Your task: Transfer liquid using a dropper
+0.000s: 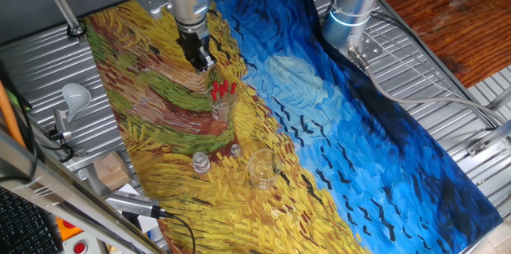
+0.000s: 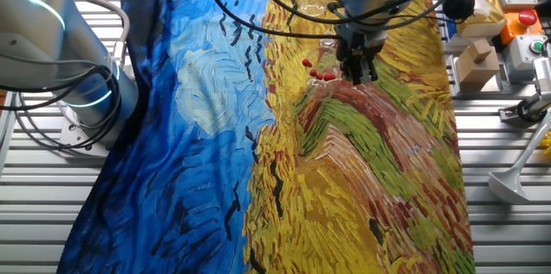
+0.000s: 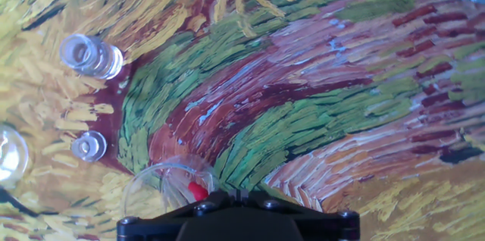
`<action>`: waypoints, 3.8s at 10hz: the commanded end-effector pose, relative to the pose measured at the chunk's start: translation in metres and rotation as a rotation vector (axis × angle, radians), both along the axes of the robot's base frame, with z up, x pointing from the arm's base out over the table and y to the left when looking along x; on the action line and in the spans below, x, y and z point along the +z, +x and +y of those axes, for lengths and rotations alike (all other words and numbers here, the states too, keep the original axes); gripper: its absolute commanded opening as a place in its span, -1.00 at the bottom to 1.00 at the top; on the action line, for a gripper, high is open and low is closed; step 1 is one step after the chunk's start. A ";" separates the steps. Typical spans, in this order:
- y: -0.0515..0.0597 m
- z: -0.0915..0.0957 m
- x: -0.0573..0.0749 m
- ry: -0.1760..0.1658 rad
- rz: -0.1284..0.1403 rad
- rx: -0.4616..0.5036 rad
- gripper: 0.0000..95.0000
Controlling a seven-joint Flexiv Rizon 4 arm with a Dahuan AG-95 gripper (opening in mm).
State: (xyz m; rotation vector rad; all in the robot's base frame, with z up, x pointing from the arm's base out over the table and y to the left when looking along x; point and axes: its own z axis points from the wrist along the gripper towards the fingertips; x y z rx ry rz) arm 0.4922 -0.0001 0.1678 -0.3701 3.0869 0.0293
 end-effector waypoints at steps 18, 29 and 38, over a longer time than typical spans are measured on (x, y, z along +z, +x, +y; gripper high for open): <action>-0.049 0.030 0.001 0.052 0.027 0.309 -1.00; -0.065 0.042 -0.011 0.037 0.047 0.384 -1.00; -0.086 0.052 -0.022 0.077 0.056 0.342 -0.20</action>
